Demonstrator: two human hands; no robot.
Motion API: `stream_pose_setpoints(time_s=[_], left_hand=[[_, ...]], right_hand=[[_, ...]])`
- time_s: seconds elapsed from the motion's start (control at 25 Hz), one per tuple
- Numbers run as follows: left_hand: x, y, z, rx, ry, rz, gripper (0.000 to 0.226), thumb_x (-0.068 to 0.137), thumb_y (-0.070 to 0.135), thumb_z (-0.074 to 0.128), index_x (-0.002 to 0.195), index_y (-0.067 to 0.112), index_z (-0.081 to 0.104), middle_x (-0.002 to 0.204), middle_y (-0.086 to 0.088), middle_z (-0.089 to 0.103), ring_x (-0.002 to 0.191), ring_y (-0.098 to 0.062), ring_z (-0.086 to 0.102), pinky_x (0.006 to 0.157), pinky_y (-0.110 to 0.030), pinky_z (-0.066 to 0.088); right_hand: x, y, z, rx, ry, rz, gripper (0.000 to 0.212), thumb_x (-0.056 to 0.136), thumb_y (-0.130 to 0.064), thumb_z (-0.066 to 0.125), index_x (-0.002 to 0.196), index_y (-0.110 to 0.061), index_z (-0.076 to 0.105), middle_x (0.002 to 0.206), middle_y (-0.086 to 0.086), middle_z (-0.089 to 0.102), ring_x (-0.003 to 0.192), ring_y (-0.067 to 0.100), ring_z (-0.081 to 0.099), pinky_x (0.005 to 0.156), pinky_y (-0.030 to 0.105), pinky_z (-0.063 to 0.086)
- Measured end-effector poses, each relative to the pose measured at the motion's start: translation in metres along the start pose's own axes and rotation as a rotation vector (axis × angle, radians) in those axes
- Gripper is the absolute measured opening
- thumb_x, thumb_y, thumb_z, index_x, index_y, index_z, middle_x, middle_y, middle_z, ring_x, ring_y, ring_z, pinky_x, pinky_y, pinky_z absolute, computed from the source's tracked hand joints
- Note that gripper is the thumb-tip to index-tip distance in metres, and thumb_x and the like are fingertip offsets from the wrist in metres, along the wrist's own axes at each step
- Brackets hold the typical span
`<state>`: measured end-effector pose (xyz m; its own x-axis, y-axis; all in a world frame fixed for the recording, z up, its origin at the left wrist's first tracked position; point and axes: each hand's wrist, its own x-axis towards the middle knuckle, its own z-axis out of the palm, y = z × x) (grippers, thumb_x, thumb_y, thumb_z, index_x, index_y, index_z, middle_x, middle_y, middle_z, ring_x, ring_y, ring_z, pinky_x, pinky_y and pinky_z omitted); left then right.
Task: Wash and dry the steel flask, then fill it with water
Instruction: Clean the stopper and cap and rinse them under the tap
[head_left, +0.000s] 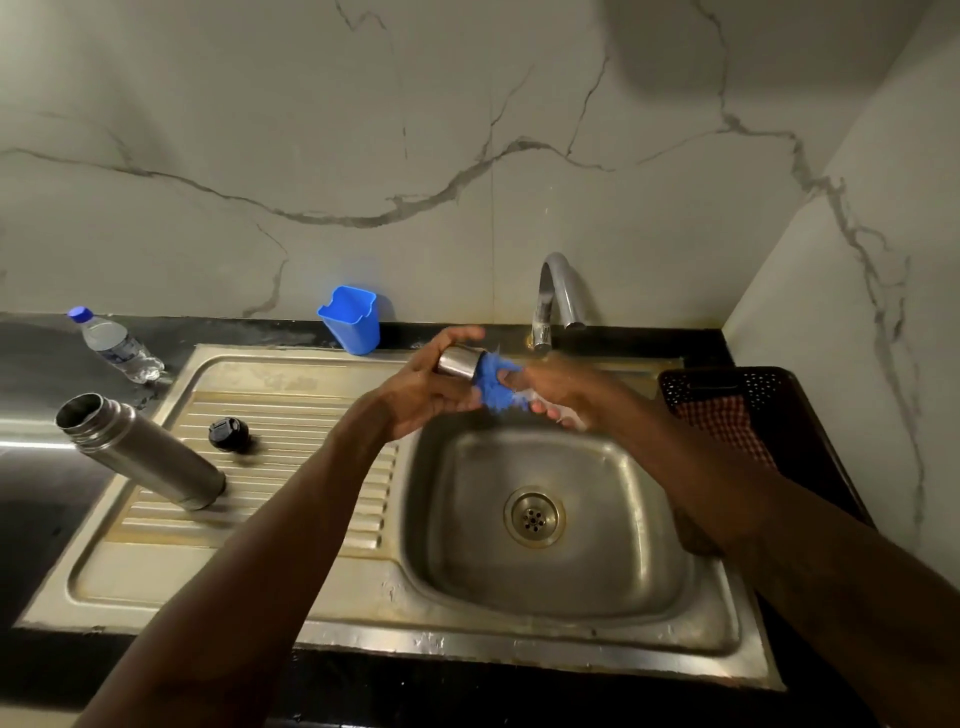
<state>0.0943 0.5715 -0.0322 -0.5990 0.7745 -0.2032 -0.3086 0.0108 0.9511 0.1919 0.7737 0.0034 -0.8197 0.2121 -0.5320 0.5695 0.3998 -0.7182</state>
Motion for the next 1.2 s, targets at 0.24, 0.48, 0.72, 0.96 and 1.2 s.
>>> stream_pose_setpoints(time_s=[0.24,0.48,0.72,0.96,1.2], left_hand=[[0.007,0.005,0.023,0.305,0.241,-0.375,0.100,0.092,0.088,0.017,0.103,0.005,0.073,0.074,-0.018,0.069,0.047,-0.018,0.058,0.037,-0.020,0.037],[0.014,-0.013,0.030,0.420,0.311,0.186,0.032,0.106,0.034,0.051,0.101,0.006,0.066,0.097,-0.015,0.069,0.082,-0.021,0.070,0.072,-0.030,0.059],[0.008,0.000,0.028,0.301,0.542,0.442,0.033,0.085,0.044,0.053,0.068,0.020,0.069,0.065,0.007,0.066,0.064,-0.011,0.065,0.060,-0.025,0.054],[0.022,0.014,0.045,0.157,0.765,0.424,0.028,0.082,0.022,0.053,0.060,0.022,0.071,0.062,0.008,0.066,0.065,-0.008,0.065,0.066,-0.028,0.056],[0.019,0.004,0.038,0.204,0.807,0.439,0.030,0.095,0.026,0.049,0.067,0.023,0.061,0.061,0.017,0.063,0.067,-0.003,0.062,0.066,-0.027,0.052]], right_hand=[[0.007,0.018,-0.006,-1.163,0.737,-1.135,0.019,0.084,-0.031,0.055,0.086,-0.019,0.069,0.070,0.000,0.064,0.060,0.024,0.060,0.058,0.030,0.028],[-0.006,-0.004,0.022,-0.434,0.274,-0.086,0.031,0.100,-0.045,0.055,0.086,-0.017,0.059,0.069,0.000,0.057,0.056,0.011,0.049,0.055,0.027,0.041],[-0.025,-0.027,0.001,0.391,-0.281,0.144,0.043,0.104,-0.044,0.048,0.075,-0.014,0.059,0.055,-0.005,0.037,0.043,0.008,0.028,0.042,0.022,0.026],[0.004,-0.025,0.024,-0.030,0.308,-0.107,0.045,0.095,-0.052,0.064,0.101,-0.008,0.073,0.088,0.008,0.074,0.082,0.023,0.071,0.087,0.044,0.060],[-0.021,-0.050,0.018,0.134,0.205,-0.169,0.040,0.099,-0.045,0.064,0.108,-0.006,0.068,0.080,0.004,0.068,0.063,0.012,0.064,0.060,0.027,0.054]])
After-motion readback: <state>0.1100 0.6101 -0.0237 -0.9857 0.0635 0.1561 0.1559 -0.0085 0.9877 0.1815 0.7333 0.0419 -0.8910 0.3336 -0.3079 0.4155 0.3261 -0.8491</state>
